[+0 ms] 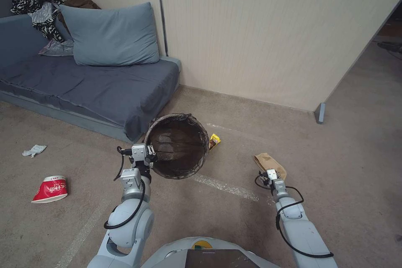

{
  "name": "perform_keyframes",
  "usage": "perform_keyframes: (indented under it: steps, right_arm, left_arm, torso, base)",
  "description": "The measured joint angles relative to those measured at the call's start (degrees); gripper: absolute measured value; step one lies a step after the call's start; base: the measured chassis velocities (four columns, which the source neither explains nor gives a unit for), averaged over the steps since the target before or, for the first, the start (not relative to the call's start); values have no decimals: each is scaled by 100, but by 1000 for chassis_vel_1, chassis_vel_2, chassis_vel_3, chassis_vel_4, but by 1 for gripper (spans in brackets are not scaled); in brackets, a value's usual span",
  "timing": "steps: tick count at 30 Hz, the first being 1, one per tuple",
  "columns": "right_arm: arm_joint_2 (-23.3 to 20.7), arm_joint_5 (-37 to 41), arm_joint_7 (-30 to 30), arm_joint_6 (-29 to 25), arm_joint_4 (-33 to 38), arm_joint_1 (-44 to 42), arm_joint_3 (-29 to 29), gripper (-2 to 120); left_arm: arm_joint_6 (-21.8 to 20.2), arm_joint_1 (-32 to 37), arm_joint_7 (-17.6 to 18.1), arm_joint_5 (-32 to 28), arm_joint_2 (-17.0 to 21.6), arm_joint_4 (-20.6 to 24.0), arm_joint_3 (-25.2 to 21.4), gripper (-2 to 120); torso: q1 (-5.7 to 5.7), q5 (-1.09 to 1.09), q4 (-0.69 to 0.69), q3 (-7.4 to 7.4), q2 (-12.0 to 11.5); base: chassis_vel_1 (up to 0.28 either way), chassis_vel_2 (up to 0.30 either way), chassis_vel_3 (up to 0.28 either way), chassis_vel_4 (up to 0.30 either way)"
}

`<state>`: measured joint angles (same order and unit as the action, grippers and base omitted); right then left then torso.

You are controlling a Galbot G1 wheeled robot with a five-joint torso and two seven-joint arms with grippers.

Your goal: Pick up the trash bin, then pick up the garbage from the floor and place it into the trash bin.

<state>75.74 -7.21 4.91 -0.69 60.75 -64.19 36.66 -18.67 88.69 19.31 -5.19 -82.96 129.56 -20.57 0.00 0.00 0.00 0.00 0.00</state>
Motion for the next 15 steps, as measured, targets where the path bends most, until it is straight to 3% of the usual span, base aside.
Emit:
perform_keyframes:
  steps: [15]
  right_arm:
    - [-12, -253, -94, -151, -648, 480, -58, 69]
  left_arm:
    - [-1, 24, 3, 44, -11, -3, 24, 3]
  torso:
    - [0, 0, 0, 0, 0]
  base:
    - [0, 0, 0, 0]
